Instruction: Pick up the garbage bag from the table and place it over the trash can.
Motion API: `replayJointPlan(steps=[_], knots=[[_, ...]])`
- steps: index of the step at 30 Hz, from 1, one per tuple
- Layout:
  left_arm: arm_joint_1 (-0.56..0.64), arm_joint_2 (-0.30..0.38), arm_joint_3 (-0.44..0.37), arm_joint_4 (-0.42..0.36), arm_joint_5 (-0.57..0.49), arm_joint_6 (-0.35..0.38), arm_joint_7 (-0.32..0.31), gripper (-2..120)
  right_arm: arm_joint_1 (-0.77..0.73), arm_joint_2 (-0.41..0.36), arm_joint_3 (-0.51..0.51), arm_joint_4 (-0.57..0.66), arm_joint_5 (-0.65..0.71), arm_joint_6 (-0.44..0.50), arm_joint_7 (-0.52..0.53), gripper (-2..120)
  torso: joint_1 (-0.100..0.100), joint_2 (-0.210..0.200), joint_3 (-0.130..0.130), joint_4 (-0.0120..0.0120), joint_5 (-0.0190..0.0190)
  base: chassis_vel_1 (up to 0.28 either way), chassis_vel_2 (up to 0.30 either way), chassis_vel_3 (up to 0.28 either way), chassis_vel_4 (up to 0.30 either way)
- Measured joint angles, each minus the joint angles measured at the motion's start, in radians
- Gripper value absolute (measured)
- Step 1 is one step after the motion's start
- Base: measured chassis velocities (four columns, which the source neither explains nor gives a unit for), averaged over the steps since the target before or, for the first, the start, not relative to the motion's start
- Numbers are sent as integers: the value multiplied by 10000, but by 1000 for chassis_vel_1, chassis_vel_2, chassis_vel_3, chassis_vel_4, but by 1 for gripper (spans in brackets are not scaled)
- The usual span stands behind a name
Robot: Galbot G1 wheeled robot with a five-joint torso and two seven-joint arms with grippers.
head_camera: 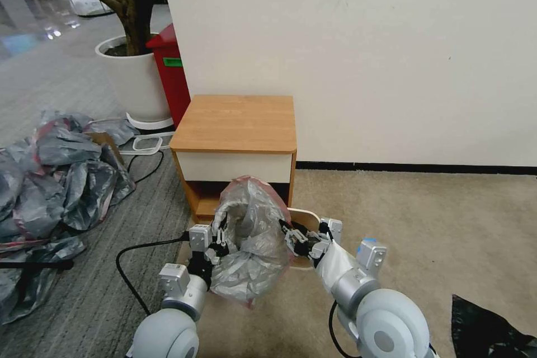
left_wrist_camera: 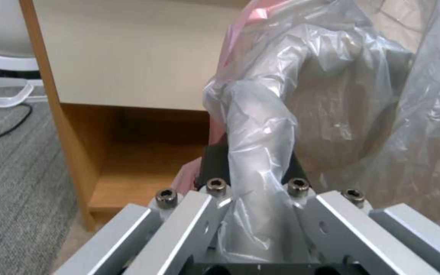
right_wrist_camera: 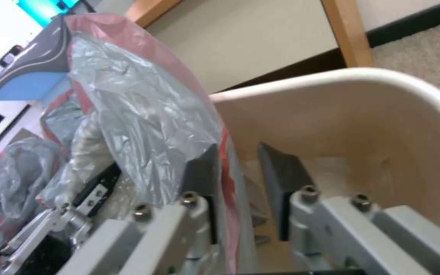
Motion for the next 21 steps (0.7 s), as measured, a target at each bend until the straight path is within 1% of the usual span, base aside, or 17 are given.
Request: replayJointPlan(steps=[1, 2, 4, 5, 15, 19, 21], knots=[[-14, -6, 7, 24, -6, 8, -6, 6, -4, 12, 6, -7, -28, -8, -80, 14, 0, 0, 0, 0, 0, 0, 0, 0, 0], [-14, -6, 7, 24, -6, 8, -6, 6, -4, 12, 6, -7, -28, -8, -80, 14, 0, 0, 0, 0, 0, 0, 0, 0, 0], [-62, -49, 58, 95, -16, 28, -24, 6, 21, 62, 6, -44, -65, -17, -212, 3, -1, 0, 0, 1, -1, 0, 0, 0, 0], [-81, -70, 81, 107, -24, 42, -30, 6, 39, 76, 6, -64, -73, -17, -248, 0, 0, 0, 0, 0, 0, 0, 0, 0, 0], [-112, -117, 123, 193, -57, 149, -41, 6, 53, 64, 170, 6, -102, 38, -322, 0, 0, 0, 0, 0, 1, 0, 0, 0, 0], [-111, -99, 90, 236, -51, 235, -41, 6, 136, -58, 376, 268, -51, 86, -288, 0, 0, 0, 1, -1, 0, 0, 0, 0, 0], [-84, -96, 81, 247, -22, 259, -38, 6, 483, -269, 582, 372, 131, 114, -170, 0, 0, 0, 0, 0, 1, 0, 0, 0, 0]])
